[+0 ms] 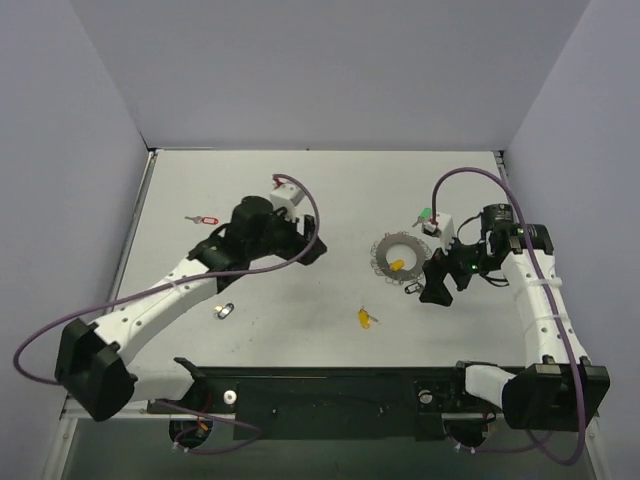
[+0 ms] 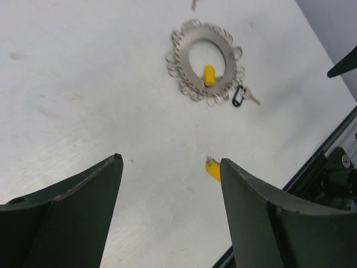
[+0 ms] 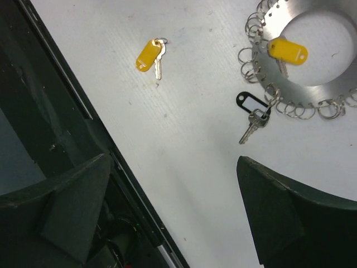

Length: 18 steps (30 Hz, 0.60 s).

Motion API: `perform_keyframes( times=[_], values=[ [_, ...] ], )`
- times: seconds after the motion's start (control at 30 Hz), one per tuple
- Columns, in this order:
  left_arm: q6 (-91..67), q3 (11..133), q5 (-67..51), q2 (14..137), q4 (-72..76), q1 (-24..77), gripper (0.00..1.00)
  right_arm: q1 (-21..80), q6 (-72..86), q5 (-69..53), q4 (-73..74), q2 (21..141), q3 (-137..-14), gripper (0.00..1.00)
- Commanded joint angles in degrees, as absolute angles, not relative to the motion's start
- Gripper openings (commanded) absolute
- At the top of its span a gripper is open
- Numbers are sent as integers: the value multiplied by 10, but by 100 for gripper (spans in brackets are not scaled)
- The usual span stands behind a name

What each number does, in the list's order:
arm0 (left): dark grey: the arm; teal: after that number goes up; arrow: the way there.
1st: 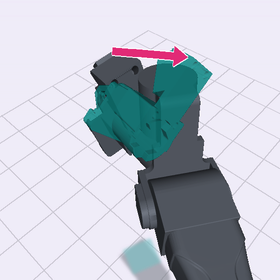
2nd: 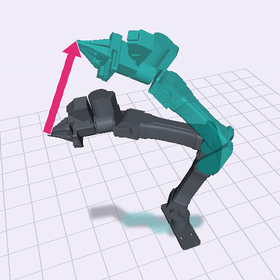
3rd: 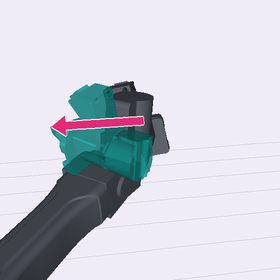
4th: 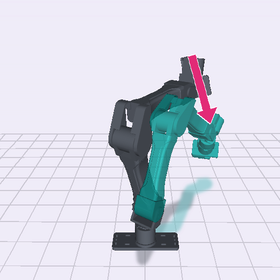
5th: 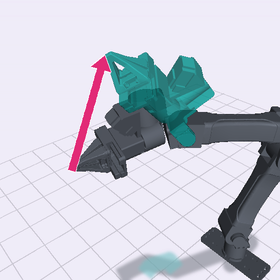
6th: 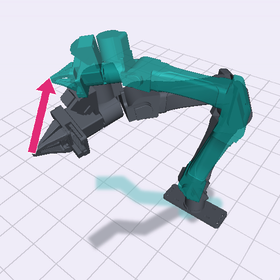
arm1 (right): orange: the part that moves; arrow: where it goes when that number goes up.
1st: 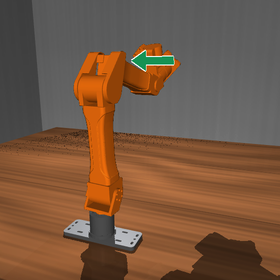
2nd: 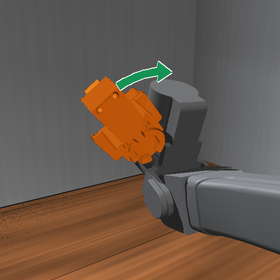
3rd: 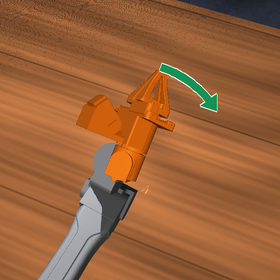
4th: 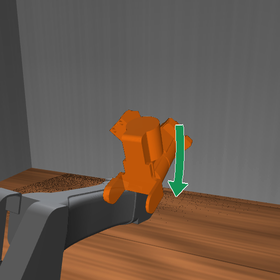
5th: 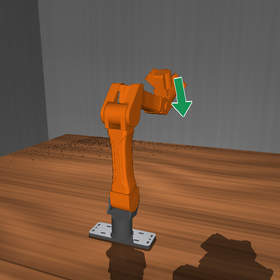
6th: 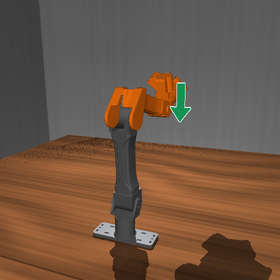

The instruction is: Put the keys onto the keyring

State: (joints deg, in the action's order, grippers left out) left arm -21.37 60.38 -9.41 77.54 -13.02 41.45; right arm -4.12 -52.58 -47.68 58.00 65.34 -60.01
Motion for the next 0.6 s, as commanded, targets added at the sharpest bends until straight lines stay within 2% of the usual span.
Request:
perform_keyframes(
  times=[0.0, 0.07, 0.27, 0.37, 0.57],
  values=[
    [-164, 541, -142, 676, -109, 319, 82, 14, -474, -412, 562, 721, -668, 90],
    [-136, 510, -162, 649, -101, 281, 82, 50, -431, -364, 544, 756, -695, 87],
    [-74, 454, -137, 628, -82, 273, 81, 121, -315, -268, 492, 855, -750, 79],
    [-57, 465, -120, 622, -101, 273, 80, 137, -332, -309, 524, 892, -775, 76],
    [-57, 455, -148, 614, -87, 274, 79, 269, -474, -372, 544, 894, -709, 75]
  ],
)
